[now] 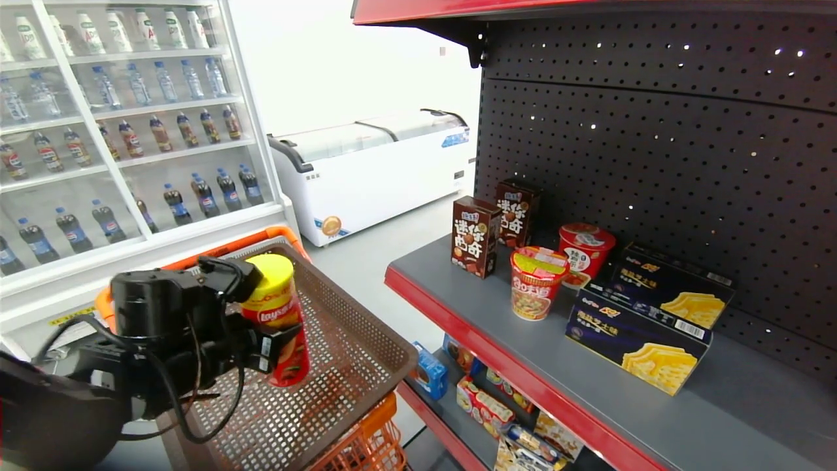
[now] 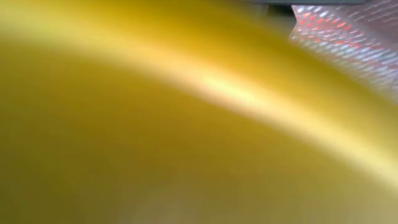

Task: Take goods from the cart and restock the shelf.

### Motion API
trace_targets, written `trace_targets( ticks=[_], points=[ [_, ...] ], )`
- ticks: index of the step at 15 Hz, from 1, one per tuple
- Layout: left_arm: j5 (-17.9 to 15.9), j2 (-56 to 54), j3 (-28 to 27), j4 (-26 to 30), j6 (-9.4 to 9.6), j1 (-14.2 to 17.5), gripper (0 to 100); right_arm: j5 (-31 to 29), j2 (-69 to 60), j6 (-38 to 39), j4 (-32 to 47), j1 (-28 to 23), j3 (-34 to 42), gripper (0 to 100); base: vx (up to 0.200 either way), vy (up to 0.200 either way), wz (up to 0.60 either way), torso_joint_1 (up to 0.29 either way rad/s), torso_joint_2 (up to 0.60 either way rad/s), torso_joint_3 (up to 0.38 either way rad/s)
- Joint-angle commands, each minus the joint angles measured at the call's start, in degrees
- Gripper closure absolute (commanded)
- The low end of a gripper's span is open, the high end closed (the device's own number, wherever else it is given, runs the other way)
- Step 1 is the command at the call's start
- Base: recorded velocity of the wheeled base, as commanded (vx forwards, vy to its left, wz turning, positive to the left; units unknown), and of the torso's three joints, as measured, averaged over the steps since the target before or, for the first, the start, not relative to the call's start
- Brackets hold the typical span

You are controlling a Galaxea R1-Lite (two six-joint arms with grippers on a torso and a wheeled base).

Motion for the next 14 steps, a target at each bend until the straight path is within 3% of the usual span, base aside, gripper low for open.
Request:
trace_targets(
  ticks=[1, 3, 4, 5, 6, 7, 10, 11, 12, 14],
  points=[
    [0.18, -19.51, -5.52, 16.61, -1.12, 4.14, 100, 0.00, 0.02, -0.02, -0.02, 0.00, 0.01, 0, 0.000, 0.000, 0.00, 0.000, 0.00, 0.000],
    [-1.31, -32.78, -5.79, 33.84, -1.21, 5.10, 100, 0.00, 0.02, -0.02, -0.02, 0.00, 0.01, 0, 0.000, 0.000, 0.00, 0.000, 0.00, 0.000],
    [-2.02, -37.70, -4.56, 38.94, -2.35, 5.19, 100, 0.00, 0.02, -0.02, -0.02, 0.00, 0.01, 0, 0.000, 0.000, 0.00, 0.000, 0.00, 0.000],
    [-2.63, -41.22, -2.89, 40.52, -4.64, 4.84, 100, 0.00, 0.02, -0.02, -0.02, 0.00, 0.01, 0, 0.000, 0.000, 0.00, 0.000, 0.00, 0.000],
    [-3.16, -48.07, 1.24, 39.90, -8.07, 4.75, 100, 0.00, 0.02, -0.02, -0.02, 0.00, 0.01, 0, 0.000, 0.000, 0.00, 0.000, 0.00, 0.000],
    [-2.98, -53.00, 3.88, 39.99, -8.50, 4.84, 100, 0.00, 0.02, -0.02, -0.02, 0.00, 0.01, 0, 0.000, 0.000, 0.00, 0.000, 0.00, 0.000],
    [-1.49, -67.59, 9.51, 41.66, -7.89, 4.75, 100, 0.00, 0.02, -0.02, -0.02, 0.00, 0.01, 0, 0.000, 0.000, 0.00, 0.000, 0.00, 0.000],
    [-1.58, -70.66, 10.91, 41.57, -6.75, 4.66, 100, 0.00, 0.02, -0.02, -0.02, 0.00, 0.01, 0, 0.000, 0.000, 0.00, 0.000, 0.00, 0.000],
    [-1.84, -76.73, 13.99, 41.57, -3.76, 4.40, 100, 0.00, 0.02, -0.02, -0.02, 0.00, 0.01, 0, 0.000, 0.000, 0.00, 0.000, 0.00, 0.000],
    [-1.75, -83.32, 15.66, 42.10, -3.32, 4.40, 100, 0.00, 0.02, -0.02, -0.02, 0.00, 0.01, 0, 0.000, 0.000, 0.00, 0.000, 0.00, 0.000]
  ],
)
